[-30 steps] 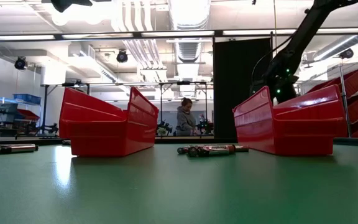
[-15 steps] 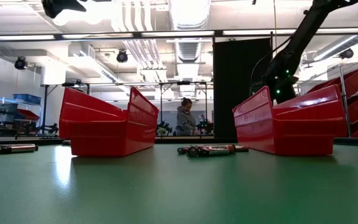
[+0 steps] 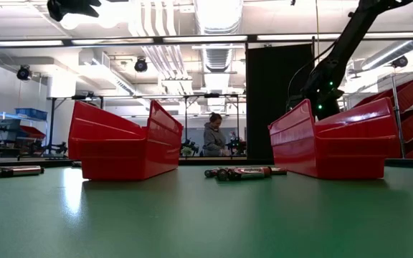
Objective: Sort batteries
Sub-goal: Put the silver battery into the right red bin
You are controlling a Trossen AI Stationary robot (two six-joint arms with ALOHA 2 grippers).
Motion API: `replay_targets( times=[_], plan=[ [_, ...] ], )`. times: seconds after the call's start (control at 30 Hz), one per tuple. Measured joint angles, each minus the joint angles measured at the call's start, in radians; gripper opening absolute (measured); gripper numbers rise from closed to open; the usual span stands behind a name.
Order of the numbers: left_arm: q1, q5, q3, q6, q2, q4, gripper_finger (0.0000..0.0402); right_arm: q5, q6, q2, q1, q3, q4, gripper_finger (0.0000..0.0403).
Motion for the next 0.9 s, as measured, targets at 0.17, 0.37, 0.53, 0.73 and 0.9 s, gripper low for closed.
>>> replay_targets(
  times=[0.17,0.37,0.53,0.73,0.9],
  plan=[
    [0.0,-0.018,0.001,0.005,0.002,0.001,0.0155,0.001,0.0,0.0,-0.004,0.0,0.002,0.0131],
    [0.0,-0.083,0.001,0.006,0.007,0.006,0.0155,0.011,0.0,-0.002,-0.004,0.0,-0.019,0.0136],
    [0.0,-0.092,0.002,0.006,0.019,0.014,0.0155,0.019,-0.021,-0.01,-0.003,-0.001,-0.046,0.0149],
    [0.0,-0.093,0.002,0.006,0.049,0.025,0.0155,0.061,-0.028,-0.003,-0.011,-0.002,-0.015,0.0146],
    [0.0,-0.092,0.002,0.006,0.075,0.026,0.0155,0.07,-0.021,0.008,-0.008,-0.002,-0.013,0.0124]
  ],
)
